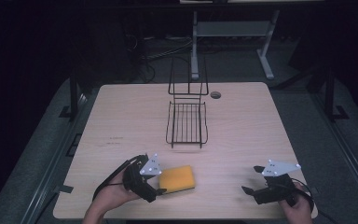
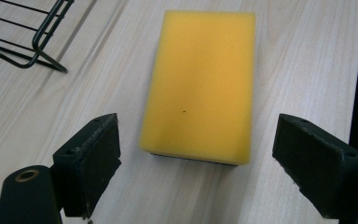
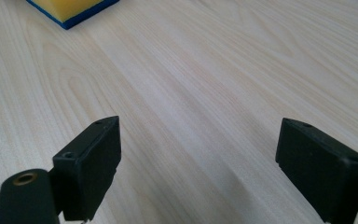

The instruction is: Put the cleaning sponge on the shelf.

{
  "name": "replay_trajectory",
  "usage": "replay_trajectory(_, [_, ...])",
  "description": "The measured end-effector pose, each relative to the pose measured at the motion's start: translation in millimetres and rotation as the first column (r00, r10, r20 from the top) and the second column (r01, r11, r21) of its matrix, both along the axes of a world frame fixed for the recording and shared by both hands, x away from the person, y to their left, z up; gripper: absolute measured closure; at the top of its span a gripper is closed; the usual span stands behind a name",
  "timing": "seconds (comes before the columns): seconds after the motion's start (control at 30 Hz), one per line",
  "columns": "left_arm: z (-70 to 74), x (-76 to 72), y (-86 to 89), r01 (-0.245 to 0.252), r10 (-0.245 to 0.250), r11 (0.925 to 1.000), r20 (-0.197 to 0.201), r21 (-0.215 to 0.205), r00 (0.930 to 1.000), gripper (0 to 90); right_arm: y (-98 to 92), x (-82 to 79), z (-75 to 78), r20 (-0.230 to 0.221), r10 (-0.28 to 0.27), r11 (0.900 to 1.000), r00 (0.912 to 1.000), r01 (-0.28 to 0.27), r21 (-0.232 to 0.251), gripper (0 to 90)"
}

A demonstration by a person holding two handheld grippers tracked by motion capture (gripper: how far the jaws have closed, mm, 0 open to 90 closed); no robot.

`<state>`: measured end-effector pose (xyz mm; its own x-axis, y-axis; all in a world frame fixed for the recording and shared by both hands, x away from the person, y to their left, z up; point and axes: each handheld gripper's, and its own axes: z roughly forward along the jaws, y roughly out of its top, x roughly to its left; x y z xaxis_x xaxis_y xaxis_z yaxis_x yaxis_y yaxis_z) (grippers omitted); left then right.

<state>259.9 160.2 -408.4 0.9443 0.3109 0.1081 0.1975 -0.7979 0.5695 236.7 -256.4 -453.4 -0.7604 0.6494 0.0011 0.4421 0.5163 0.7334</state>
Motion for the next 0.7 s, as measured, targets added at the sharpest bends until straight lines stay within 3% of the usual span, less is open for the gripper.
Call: replay_trajectory(0.7, [-2.2,11.8,-26.1,0.047,-0.046,0.9985,-0.03,0.028,0.9985,14.4,0.2,0.3,-0.1,0.002,0.005,1.0,1.0,-0.005,0.0,13.8])
